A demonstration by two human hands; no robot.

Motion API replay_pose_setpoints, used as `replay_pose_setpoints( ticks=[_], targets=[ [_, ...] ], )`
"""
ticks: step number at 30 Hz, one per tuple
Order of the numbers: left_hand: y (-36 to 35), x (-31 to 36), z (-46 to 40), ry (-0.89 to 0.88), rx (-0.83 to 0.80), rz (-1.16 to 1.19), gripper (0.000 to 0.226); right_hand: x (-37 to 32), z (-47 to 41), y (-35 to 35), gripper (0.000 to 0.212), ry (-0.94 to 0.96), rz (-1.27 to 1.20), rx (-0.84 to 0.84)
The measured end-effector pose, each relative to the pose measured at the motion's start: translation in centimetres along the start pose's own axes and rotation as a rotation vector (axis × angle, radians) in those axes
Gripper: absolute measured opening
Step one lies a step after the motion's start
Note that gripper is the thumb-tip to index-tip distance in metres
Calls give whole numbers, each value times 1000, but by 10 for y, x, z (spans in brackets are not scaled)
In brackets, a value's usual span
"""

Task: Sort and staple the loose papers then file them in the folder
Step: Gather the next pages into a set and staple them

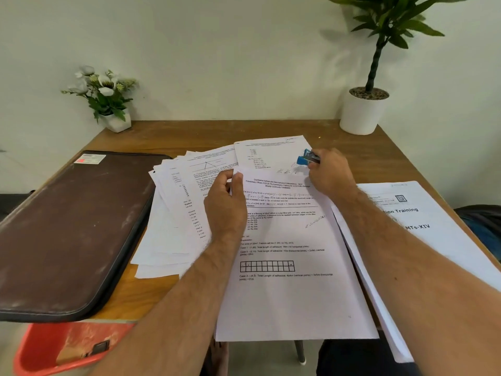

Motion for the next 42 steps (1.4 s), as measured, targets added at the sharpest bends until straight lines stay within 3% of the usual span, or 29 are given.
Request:
replay_pose_setpoints(
  ticks=[6,11,24,31,37,39,42],
  targets=[
    [-5,0,1,-17,16,-58,22,6,5,-5,28,-13,-4,2],
    [-7,0,2,-4,2,-65,19,2,12,-9,35,9,189,-27],
    [-10,-3,0,37,17,-72,21,-9,33,-2,41,45,-42,117],
    [-1,0,-6,79,-88,98,16,-18,60,11,61,106,-112,136],
    [28,20,-10,162,-110,293,5,-29,86,31,88,-37,-398,194],
    [37,34,-7,184,-126,372,9,-34,91,39,83,-98,-492,175],
    [50,52,-3,217,-144,472,16,-46,103,48,59,-162,-746,109]
  ],
)
Point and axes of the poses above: each hand's wrist, its own z-axis away from the middle knuckle, its own y-axis out of the back of the hand, x = y × z, the point moved 2 cm from there along -z, towards the middle knuckle, and after that the axes turned 14 degrees about y, right-handed, at the moved point
